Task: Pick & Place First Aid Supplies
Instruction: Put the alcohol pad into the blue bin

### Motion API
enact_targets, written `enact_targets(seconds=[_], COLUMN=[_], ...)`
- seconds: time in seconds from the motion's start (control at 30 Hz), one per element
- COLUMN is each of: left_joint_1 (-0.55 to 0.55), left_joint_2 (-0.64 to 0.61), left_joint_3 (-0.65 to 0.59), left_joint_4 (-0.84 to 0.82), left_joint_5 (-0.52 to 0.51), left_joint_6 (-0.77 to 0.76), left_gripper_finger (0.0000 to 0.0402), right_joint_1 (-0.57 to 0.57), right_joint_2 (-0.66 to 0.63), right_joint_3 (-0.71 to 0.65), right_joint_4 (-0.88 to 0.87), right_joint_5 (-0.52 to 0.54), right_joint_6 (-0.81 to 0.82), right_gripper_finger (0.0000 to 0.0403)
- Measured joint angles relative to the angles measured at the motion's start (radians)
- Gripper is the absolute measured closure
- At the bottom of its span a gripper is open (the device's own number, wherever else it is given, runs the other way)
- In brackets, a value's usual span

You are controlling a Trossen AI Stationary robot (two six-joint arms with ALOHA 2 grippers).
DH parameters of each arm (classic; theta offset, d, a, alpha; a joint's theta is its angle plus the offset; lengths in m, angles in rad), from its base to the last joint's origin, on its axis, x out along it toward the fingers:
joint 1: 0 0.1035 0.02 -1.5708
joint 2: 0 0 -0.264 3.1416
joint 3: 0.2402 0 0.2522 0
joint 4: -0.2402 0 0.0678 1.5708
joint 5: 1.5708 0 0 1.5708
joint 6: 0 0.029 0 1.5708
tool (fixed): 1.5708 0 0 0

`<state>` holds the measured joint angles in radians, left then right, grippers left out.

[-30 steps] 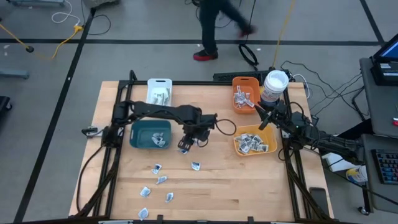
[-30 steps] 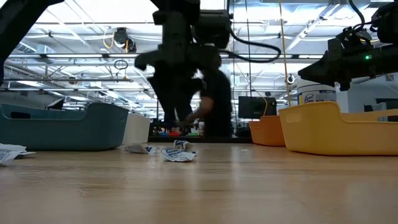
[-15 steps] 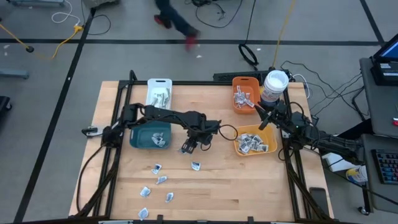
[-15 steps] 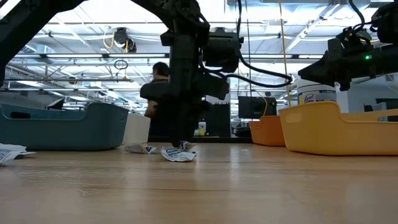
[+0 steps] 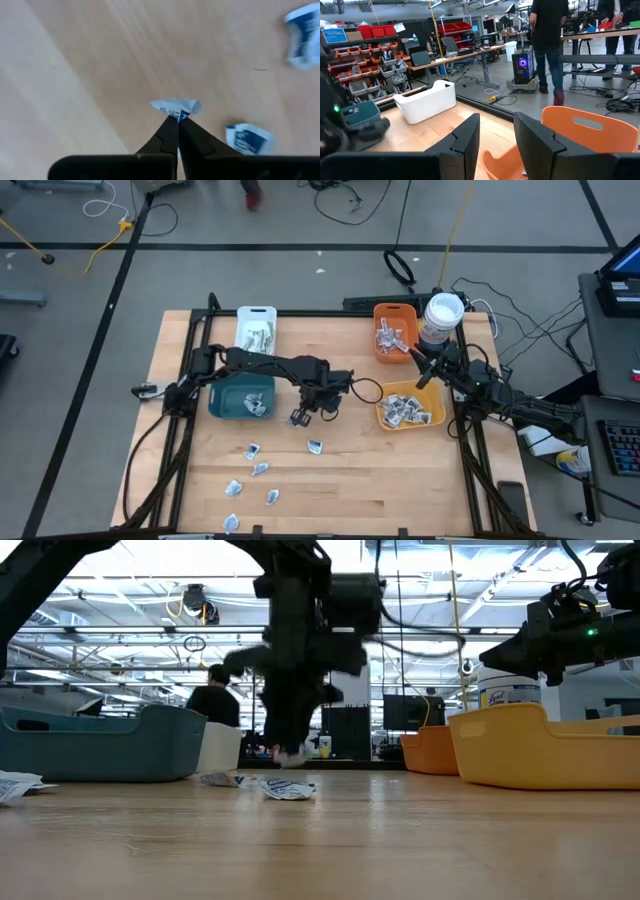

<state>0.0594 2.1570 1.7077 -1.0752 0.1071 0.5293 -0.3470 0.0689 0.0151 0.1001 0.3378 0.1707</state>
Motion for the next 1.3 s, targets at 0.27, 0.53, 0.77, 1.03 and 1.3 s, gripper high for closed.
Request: enact_targets(seconds=[0.27,0.53,0.77,1.03,1.3], left_joint_1=[0.035,0.071,0.079,0.099,0.124], left_joint_2=[-0.11,-0.185,-0.362,-0.595,-0.731], left_joint_3=[0.0,-0.021,-0.231,-0.501,-0.664], left_joint_4=[-0.023,-0.153,-0.131,-0.122,-0.119], left_joint_5=[0.007,-0.048,-0.045,-0.026,-0.02], left_joint_6=[-0.218,-0.33,-0.389,-0.553,-0.66], left_gripper_finger=[0.0396,0.0398,0.0399,0.04,0.0401], right_joint_1=[0.0,0.0,0.0,0.0,0.0], right_joint_2=[0.0,0.0,0.0,0.0,0.0], right_joint_3=[0.0,0.0,0.0,0.0,0.0], right_joint_4=[0.0,0.0,0.0,0.0,0.0], right_joint_5=[0.0,0.0,0.0,0.0,0.0], right_joint_6=[0.0,0.0,0.0,0.0,0.0], right_gripper_finger=[0.0286,0.0287,0.0286,0.0286,0.0287])
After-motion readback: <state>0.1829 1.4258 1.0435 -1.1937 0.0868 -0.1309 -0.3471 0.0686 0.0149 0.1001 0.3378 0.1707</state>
